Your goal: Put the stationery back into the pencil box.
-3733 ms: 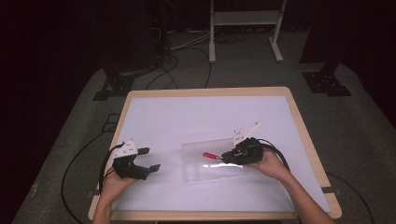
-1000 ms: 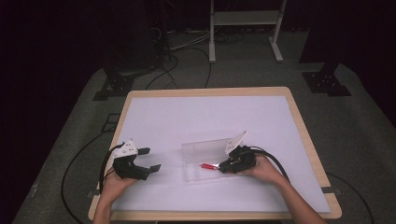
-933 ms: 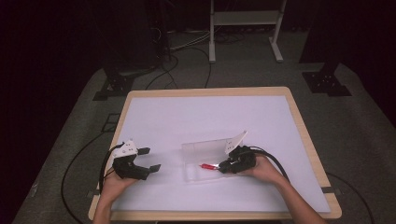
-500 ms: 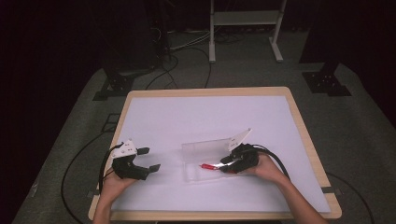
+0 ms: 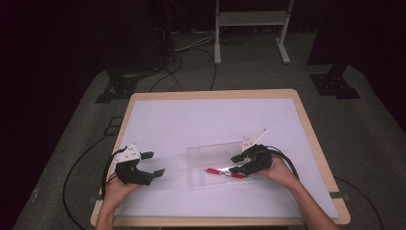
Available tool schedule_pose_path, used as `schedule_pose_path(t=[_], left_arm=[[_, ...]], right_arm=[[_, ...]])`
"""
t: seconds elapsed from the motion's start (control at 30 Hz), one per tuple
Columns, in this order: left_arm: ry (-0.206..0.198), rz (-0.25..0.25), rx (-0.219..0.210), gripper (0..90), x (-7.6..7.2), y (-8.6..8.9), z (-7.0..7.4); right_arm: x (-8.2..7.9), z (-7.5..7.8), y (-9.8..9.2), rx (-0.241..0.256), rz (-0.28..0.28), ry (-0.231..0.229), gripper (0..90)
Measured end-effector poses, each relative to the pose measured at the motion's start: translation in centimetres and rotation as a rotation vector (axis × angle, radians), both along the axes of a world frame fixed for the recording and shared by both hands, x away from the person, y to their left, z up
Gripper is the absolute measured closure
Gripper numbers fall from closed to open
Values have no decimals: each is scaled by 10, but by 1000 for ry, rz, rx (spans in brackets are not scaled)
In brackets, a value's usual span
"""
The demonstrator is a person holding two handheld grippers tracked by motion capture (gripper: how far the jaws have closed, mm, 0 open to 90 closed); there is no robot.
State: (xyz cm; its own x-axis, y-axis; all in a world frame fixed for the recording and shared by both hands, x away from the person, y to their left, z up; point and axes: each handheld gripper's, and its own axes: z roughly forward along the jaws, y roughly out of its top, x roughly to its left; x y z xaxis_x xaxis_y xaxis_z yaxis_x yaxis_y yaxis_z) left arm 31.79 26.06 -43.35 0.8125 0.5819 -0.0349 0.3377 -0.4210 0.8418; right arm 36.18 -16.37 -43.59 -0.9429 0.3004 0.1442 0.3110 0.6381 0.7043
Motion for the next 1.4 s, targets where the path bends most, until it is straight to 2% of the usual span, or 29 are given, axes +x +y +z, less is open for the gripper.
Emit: schedule_pose_path(t=[0.33,0.67,1.4], left_arm=[[3,8,0,155,-1,2,-1],[2,2,0,155,-1,1,0],[0,6,0,150,-2,0,0]], right_arm=[[0,3,-6,-1,-14,8,456],[-2,8,-12,4,-38,-11,410],[-11,12,-43,6,-107,-33,374]])
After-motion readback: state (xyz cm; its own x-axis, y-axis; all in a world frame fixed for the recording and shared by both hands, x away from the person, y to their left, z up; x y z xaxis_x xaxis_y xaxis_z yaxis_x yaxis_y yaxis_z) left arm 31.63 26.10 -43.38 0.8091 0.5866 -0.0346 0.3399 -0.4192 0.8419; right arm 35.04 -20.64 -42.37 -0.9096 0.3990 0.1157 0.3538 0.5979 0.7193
